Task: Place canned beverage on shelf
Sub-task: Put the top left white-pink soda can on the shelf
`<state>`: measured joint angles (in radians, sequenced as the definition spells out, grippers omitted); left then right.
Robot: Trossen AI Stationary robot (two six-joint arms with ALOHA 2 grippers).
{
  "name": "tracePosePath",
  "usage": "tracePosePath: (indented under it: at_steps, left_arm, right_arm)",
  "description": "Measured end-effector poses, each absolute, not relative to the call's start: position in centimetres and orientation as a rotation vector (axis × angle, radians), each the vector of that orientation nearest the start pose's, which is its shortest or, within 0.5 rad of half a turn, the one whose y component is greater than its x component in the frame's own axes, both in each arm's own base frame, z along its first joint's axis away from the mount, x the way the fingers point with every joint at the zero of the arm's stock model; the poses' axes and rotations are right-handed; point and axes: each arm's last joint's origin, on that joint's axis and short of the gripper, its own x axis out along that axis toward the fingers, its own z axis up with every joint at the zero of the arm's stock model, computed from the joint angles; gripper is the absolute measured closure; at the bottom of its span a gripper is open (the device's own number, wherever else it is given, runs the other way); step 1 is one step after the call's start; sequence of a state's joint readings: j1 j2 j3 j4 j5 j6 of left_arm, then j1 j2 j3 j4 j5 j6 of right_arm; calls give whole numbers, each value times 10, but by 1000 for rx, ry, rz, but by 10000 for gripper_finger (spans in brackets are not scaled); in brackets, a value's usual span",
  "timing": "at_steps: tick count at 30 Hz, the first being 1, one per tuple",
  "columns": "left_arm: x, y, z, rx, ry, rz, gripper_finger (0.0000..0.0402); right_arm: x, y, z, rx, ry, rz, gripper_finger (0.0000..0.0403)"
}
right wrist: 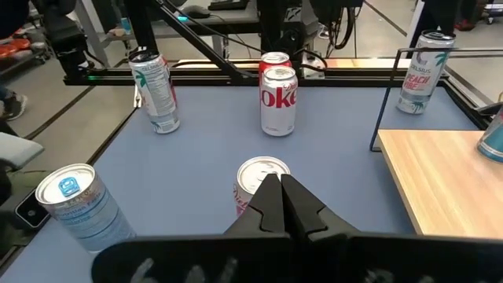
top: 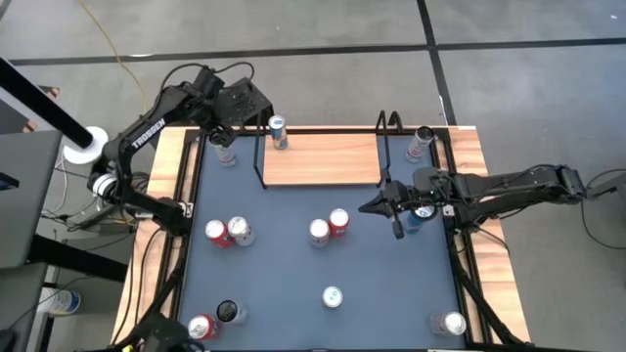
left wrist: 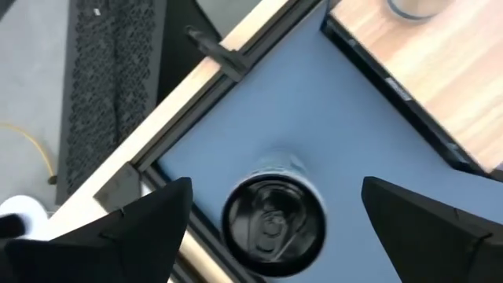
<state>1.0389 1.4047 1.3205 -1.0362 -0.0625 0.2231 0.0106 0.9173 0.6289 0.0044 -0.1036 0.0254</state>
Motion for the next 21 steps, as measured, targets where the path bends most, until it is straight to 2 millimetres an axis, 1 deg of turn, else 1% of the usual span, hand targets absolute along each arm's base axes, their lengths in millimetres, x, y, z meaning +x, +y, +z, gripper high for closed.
tracePosePath:
  at_steps: [5, 12, 16, 21]
  left_arm:
    - [136, 235, 309, -404, 1147, 871, 40]
    - [134, 235, 287, -423, 1249, 900, 40]
    - [133, 234, 283, -430, 1258, 897, 40]
    - [133, 234, 283, -435, 1252, 903, 40]
  right_arm:
    - [204, 4, 274, 40, 285, 103, 403]
    - [204, 4, 274, 40, 285, 103, 403]
    - [204, 4, 274, 40, 285, 103, 403]
    - [204, 4, 274, 41, 285, 103, 403]
